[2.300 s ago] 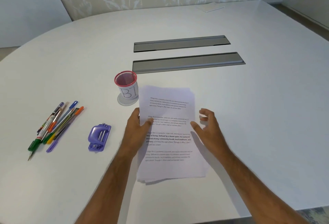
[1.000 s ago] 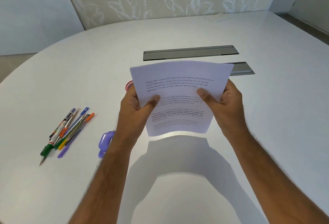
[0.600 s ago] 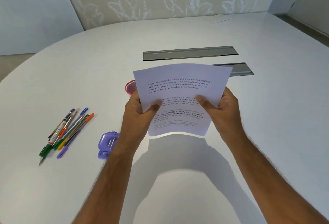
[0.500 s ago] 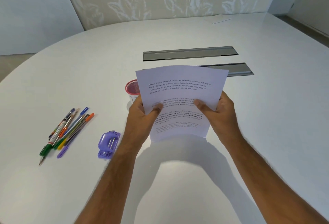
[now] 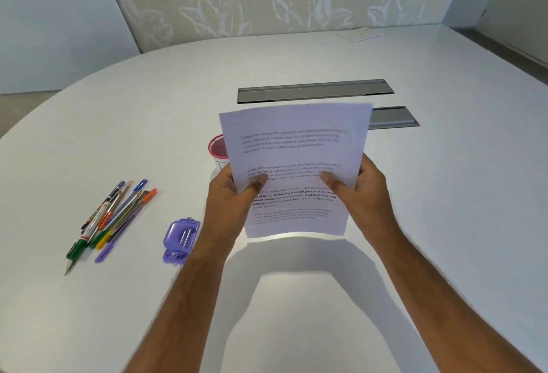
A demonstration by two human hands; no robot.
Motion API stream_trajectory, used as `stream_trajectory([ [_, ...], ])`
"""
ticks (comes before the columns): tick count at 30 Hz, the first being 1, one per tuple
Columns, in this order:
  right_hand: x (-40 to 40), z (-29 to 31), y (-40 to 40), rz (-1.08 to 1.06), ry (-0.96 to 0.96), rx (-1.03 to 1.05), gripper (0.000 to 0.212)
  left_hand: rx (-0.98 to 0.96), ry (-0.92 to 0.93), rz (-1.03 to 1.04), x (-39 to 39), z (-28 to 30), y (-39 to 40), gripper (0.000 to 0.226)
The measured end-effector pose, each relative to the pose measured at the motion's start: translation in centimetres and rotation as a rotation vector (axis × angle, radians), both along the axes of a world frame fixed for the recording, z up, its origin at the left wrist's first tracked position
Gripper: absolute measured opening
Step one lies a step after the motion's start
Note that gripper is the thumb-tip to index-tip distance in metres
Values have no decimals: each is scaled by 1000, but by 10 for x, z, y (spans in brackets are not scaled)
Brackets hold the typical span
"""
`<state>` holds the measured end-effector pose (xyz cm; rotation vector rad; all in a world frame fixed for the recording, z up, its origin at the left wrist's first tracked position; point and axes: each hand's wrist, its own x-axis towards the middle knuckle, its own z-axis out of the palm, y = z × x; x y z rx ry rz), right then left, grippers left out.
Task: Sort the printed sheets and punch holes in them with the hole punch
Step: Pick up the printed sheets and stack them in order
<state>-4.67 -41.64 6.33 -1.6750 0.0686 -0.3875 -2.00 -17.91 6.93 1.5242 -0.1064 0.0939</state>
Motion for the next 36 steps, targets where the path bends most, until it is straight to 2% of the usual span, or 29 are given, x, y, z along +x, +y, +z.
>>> stream_trajectory([
  [4, -3, -4, -12, 41, 9, -46, 23, -122, -25, 32, 2, 7, 8, 23],
  [15, -17, -7, -19, -25, -12, -81, 22, -477, -38, -11, 1, 20, 15, 34],
  [21, -23, -7, -18, -45, -32, -61, 21, -479, -22, 4, -2, 13, 15, 39],
  [26, -29, -1, -28, -72, -84, -63, 22, -542, 4, 71, 0, 3, 29, 58],
  [30, -33, 3, -38, -93, -105, -97, 24, -529, -23, 54, -2, -3, 43, 59],
  [36, -42, 7, -43, -89, -147, 25, 37, -387, 1, 126, -12, -10, 64, 39],
])
